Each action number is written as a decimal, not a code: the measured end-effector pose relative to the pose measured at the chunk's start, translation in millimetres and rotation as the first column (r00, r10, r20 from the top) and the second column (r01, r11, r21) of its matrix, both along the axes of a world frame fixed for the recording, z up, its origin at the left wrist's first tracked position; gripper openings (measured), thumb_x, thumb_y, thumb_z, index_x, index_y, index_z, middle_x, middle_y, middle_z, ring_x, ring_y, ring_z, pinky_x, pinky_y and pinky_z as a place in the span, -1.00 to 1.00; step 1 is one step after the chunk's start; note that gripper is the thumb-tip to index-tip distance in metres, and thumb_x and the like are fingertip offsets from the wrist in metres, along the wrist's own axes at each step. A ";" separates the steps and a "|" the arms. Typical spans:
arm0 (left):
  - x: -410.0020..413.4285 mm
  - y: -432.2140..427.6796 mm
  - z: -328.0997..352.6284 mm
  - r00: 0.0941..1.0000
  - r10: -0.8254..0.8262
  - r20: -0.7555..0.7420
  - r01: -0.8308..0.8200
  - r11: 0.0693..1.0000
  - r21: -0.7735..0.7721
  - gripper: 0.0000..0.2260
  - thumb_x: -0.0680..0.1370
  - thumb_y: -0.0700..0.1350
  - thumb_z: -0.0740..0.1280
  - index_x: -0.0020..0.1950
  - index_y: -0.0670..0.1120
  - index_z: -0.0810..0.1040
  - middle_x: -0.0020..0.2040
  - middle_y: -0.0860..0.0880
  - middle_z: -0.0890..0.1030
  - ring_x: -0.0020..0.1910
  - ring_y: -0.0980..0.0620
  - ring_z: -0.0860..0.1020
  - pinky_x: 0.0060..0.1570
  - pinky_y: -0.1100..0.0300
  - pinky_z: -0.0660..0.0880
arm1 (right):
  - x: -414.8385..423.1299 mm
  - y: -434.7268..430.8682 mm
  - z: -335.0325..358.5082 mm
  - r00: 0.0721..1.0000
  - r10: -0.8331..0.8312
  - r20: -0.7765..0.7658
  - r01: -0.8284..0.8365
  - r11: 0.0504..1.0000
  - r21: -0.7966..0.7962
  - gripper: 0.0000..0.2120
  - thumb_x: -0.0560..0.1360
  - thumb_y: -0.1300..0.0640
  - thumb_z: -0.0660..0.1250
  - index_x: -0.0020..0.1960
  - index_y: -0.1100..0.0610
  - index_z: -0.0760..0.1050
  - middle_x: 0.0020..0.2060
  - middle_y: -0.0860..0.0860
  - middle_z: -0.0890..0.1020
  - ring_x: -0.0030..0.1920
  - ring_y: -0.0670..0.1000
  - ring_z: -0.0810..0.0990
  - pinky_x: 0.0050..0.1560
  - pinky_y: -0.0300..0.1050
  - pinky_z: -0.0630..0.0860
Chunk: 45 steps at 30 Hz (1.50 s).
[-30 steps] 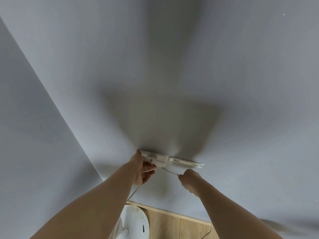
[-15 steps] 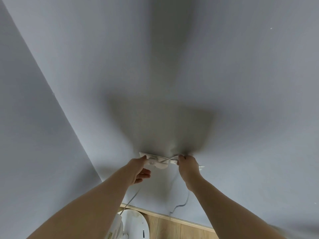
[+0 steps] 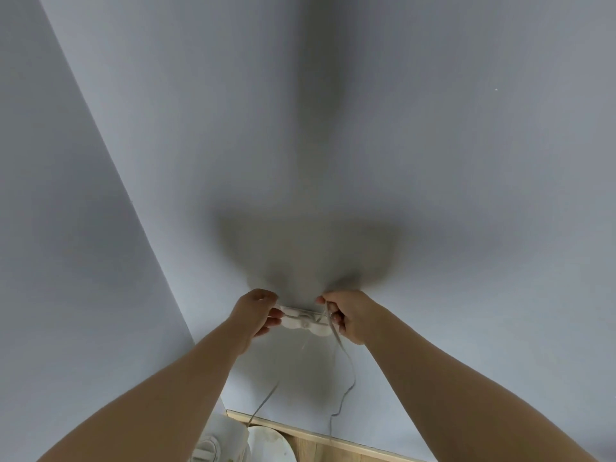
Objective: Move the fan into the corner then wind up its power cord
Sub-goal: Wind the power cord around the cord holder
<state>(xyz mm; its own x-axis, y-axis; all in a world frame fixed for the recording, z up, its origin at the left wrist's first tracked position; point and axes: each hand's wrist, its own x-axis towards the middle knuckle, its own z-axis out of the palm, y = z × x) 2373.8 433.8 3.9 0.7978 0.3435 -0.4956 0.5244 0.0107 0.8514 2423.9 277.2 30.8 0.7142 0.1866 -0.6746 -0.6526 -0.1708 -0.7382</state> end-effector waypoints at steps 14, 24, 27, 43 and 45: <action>-12.7 -14.4 11.3 0.908 -0.417 0.045 0.381 0.866 0.325 -0.94 0.56 -0.17 0.31 -0.11 -0.08 0.55 -0.28 0.05 0.50 -0.31 0.17 0.43 -0.30 0.40 0.37 | -4.6 12.7 -0.4 0.999 0.021 -0.032 -0.024 0.996 -0.089 -0.98 0.47 0.22 0.38 -0.09 0.16 0.56 -0.44 -0.02 0.36 -0.49 -0.12 0.23 -0.53 -0.32 0.14; 4.6 10.6 19.4 0.974 -0.082 0.212 0.009 0.946 0.325 -0.89 0.60 -0.27 0.19 -0.08 -0.14 0.47 -0.31 -0.12 0.58 -0.47 0.04 0.62 -0.45 0.30 0.60 | -4.2 14.7 -7.4 0.984 0.169 0.053 -0.157 0.972 -0.174 -0.91 0.55 0.20 0.24 -0.12 0.18 0.43 -0.37 0.01 0.46 -0.40 -0.07 0.40 -0.31 -0.25 0.38; 9.1 17.9 25.3 0.958 -0.209 0.198 0.085 0.864 0.496 -0.78 0.59 -0.31 0.13 -0.13 -0.11 0.49 -0.25 -0.12 0.56 -0.38 0.00 0.62 -0.34 0.32 0.57 | -4.6 11.0 -20.6 0.948 0.316 0.020 -0.300 0.918 -0.260 -0.90 0.55 0.14 0.23 -0.04 0.17 0.46 -0.32 0.00 0.50 -0.35 -0.05 0.47 -0.12 -0.16 0.45; 8.2 26.5 -17.3 0.871 -0.294 -0.393 0.491 0.518 0.700 -0.71 0.59 -0.15 0.11 0.25 -0.02 0.50 0.21 -0.07 0.57 0.18 -0.07 0.53 0.12 0.15 0.45 | -3.2 4.4 -40.8 0.921 0.390 -0.019 -0.372 0.860 -0.351 -0.65 0.53 0.06 0.29 0.28 0.13 0.44 0.15 0.06 0.57 0.19 0.02 0.52 -0.01 -0.04 0.52; 8.4 22.9 -18.8 0.840 -0.306 -0.449 0.535 0.607 0.587 -0.70 0.57 -0.12 0.19 0.30 -0.11 0.44 0.13 -0.10 0.54 0.10 -0.07 0.51 0.04 0.17 0.43 | -3.7 5.2 -39.8 0.925 0.380 -0.025 -0.363 0.861 -0.357 -0.65 0.53 0.08 0.29 0.29 0.14 0.44 0.18 0.07 0.56 0.22 0.02 0.51 -0.01 -0.03 0.53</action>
